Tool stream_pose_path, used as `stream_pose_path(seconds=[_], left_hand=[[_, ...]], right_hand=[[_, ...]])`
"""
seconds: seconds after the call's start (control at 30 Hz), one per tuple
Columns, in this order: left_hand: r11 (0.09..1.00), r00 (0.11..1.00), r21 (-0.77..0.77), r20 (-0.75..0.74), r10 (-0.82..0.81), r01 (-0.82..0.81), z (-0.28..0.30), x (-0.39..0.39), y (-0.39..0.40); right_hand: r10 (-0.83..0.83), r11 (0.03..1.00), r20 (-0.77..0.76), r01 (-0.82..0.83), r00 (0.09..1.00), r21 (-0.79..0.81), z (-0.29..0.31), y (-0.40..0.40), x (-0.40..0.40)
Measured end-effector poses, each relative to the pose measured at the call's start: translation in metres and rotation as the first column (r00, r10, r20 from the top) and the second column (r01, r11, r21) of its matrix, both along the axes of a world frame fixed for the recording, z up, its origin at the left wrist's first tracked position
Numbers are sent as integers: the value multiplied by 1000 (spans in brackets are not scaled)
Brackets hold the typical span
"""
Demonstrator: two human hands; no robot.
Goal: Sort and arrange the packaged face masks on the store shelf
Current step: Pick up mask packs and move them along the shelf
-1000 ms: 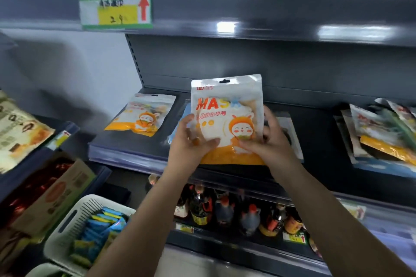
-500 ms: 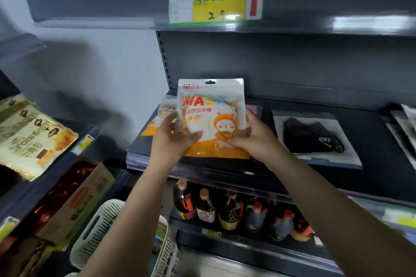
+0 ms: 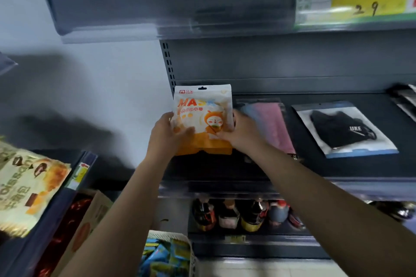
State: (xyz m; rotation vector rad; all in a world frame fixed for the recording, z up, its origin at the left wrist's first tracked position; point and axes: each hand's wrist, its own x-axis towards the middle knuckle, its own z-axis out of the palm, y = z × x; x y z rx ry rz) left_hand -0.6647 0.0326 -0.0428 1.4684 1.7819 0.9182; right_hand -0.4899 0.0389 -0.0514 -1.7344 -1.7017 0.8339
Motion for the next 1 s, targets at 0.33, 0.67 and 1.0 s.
stream_pose_path(seconds=[0.33, 0.67, 1.0], left_hand=[[995, 824, -8, -559, -89, 102, -11, -12, 9], [892, 628, 139, -756, -185, 429, 14, 76, 0], [782, 460, 91, -848, -263, 616, 30, 208, -14]], right_hand=[[-46, 997, 226, 32, 973, 69, -6, -3, -5], [-9, 962, 562, -146, 827, 230, 28, -32, 57], [-123, 965, 786, -111, 606, 237, 57, -68, 175]])
